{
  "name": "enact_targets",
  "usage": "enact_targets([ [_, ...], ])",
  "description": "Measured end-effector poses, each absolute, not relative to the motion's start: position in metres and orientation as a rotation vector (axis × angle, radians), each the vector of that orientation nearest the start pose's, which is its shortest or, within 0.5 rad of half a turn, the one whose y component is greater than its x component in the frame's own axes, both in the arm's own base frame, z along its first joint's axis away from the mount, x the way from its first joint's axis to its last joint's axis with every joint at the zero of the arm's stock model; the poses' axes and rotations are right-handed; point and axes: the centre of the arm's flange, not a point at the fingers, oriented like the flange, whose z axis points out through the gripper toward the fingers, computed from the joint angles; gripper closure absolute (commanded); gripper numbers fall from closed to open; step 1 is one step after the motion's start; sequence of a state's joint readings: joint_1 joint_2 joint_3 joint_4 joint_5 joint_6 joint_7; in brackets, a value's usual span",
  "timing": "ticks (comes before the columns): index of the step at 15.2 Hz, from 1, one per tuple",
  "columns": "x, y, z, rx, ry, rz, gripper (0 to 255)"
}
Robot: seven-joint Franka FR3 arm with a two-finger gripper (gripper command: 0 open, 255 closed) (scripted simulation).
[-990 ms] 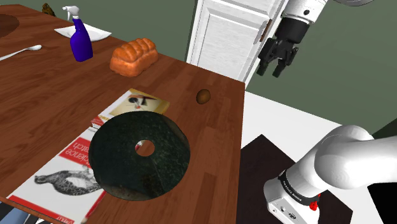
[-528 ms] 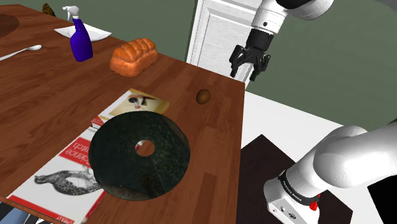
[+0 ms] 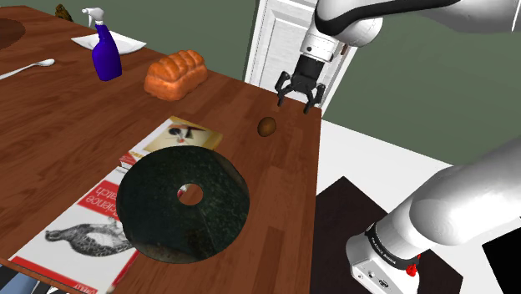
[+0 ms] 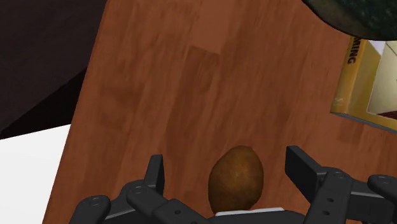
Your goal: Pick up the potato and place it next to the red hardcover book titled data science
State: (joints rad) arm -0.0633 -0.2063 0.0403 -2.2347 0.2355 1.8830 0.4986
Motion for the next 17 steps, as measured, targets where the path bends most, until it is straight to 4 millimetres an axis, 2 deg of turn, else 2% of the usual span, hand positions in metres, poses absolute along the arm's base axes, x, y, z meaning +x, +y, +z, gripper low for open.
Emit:
enact_targets([
  [3,0.503,-0.001,0.421,-2.773,1.012,0.302,0],
  [6,0.526,-0.008,0.393,-2.721,1.131,0.321,0],
  [9,0.555,-0.024,0.365,-2.664,1.246,0.339,0],
  [17,0.559,-0.016,0.320,-2.643,1.286,0.347,0],
])
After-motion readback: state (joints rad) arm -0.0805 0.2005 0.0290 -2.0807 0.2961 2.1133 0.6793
